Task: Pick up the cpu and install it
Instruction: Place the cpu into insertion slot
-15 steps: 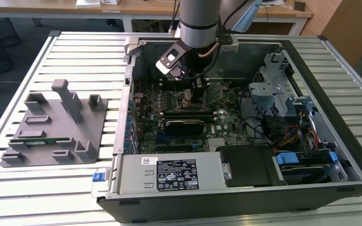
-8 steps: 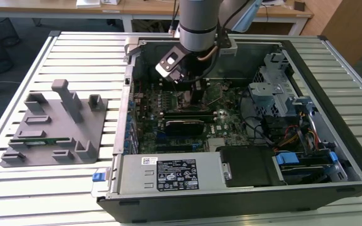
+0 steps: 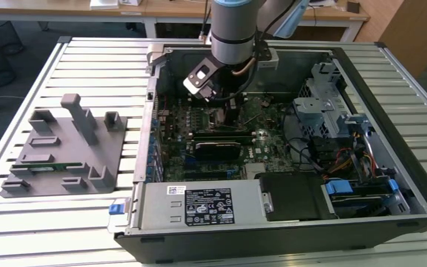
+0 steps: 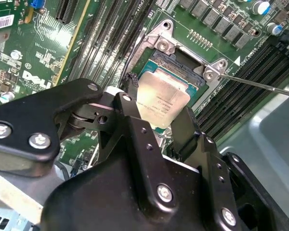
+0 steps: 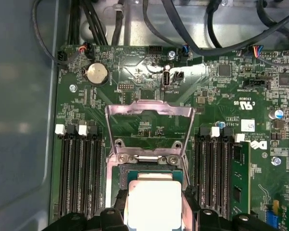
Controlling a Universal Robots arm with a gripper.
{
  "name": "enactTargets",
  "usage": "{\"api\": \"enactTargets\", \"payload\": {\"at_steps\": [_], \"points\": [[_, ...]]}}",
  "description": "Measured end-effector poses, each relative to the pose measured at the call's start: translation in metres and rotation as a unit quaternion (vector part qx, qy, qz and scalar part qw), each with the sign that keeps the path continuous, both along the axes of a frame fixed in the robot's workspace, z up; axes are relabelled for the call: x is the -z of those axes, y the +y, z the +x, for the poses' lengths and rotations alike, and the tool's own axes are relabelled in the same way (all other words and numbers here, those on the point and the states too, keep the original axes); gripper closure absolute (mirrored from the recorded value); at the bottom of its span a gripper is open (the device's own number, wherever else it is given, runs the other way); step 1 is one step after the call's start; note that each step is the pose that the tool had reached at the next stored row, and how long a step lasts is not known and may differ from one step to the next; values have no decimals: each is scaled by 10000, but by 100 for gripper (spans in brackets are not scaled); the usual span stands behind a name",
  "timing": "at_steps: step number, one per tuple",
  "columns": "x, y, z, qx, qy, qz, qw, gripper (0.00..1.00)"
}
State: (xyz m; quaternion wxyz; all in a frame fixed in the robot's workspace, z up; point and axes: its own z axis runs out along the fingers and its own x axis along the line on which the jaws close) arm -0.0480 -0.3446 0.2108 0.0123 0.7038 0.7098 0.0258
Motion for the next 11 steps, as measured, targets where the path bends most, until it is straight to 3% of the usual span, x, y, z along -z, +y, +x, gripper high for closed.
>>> {"api": "enactTargets", "payload": {"at_steps": [4,8,11], "points": [[1,13,0,0,0,0,10000,47],[2,60,0,0,0,-1,10000,47],[21,59,-4,6,0,0,10000,47]]}}
